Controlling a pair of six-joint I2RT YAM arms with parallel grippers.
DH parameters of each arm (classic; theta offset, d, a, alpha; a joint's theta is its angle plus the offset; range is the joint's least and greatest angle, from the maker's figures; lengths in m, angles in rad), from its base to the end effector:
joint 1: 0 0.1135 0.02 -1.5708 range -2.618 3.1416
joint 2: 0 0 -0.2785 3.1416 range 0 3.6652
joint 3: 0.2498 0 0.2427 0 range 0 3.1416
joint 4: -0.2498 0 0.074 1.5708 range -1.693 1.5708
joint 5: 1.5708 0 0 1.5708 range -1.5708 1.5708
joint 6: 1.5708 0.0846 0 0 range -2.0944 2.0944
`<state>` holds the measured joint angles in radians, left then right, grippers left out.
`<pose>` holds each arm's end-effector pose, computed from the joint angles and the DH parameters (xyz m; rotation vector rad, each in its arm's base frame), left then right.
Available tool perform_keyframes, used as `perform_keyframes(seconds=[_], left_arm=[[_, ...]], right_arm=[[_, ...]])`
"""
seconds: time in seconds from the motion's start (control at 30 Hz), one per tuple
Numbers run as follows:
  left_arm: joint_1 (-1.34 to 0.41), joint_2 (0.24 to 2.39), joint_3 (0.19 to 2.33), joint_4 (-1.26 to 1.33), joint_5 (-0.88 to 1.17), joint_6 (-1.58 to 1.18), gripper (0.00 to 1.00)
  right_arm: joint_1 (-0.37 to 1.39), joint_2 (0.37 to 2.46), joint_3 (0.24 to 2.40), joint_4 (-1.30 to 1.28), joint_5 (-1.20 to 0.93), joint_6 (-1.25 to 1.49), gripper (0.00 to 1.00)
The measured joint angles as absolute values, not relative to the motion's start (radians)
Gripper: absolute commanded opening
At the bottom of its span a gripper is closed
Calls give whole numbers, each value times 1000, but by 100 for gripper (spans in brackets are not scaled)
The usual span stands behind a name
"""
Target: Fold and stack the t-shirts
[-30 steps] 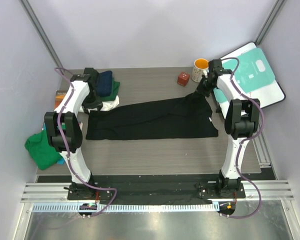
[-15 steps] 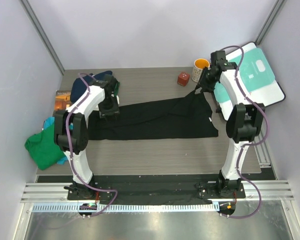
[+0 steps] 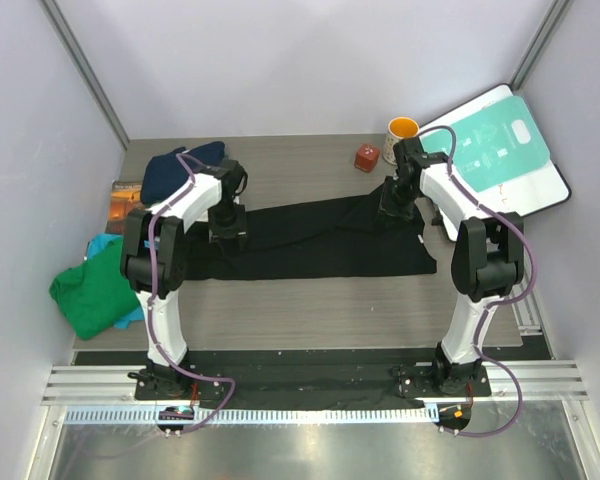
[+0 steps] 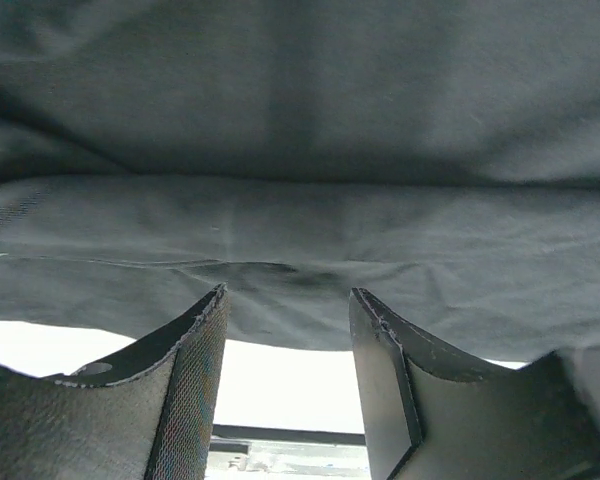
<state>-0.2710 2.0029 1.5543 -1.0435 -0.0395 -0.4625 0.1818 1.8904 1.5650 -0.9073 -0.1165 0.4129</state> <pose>0.3738 -0.1004 0.1604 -0.2943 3.0397 0.0132 0.3935 0.0823 0.2105 0.2991 2.8214 0.3000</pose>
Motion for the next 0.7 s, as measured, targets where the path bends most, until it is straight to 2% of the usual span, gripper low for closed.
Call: perform_keyframes(seconds=[0.27,0.7], left_arm=[[-307,2008,1554,-1042,-25,-463,52],[-309,2008,1554,-1038,-26,-463,51]], right_arm=[[192,1968,1567,-862,-117,414,45],[224,2088,1613,-805,-136,421,45]])
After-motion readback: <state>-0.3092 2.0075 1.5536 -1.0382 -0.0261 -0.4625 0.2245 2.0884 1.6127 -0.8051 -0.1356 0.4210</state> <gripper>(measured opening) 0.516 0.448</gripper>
